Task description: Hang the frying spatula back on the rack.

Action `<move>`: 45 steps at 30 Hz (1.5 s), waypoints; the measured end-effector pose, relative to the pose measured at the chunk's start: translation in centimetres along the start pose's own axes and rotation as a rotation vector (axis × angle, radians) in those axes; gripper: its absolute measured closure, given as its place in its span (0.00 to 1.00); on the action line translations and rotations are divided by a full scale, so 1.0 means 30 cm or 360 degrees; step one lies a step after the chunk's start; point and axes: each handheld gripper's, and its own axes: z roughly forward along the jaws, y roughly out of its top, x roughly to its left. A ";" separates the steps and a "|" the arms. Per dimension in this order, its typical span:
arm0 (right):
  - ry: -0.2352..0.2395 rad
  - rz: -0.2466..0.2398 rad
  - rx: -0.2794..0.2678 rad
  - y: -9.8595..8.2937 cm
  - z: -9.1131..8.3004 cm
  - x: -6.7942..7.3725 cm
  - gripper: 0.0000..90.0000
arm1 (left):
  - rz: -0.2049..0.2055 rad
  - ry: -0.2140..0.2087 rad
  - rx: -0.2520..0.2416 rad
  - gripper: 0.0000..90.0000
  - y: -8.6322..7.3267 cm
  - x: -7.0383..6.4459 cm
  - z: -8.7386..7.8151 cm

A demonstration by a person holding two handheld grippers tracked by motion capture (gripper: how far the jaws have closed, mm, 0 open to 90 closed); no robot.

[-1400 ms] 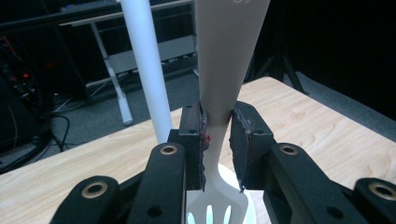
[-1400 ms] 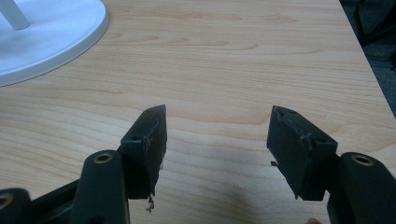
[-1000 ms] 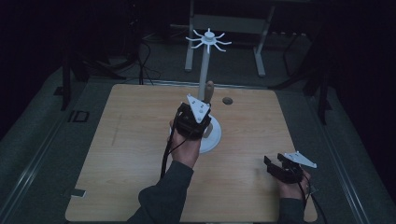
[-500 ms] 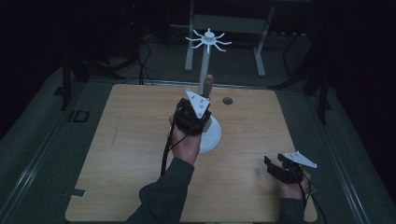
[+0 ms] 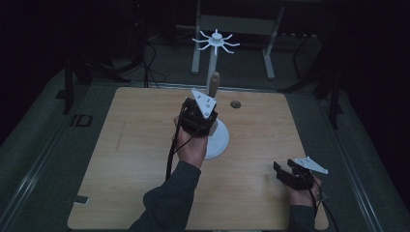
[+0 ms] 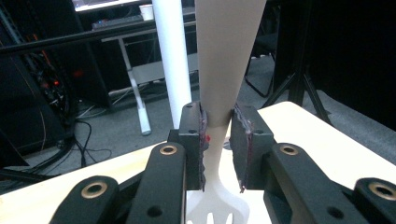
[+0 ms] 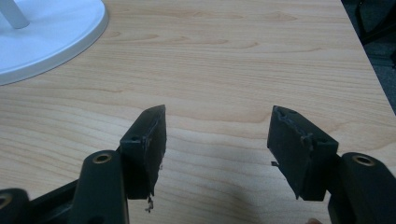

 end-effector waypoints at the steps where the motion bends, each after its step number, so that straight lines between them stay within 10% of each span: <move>1: 0.0001 0.0000 0.0000 0.000 0.000 0.000 0.41 | 0.0000 0.0000 0.0000 0.84 0.000 0.000 0.000; 45: 0.0003 0.0001 0.0000 0.000 0.000 -0.003 0.41 | -0.0011 0.0134 0.0041 0.83 0.112 0.022 0.043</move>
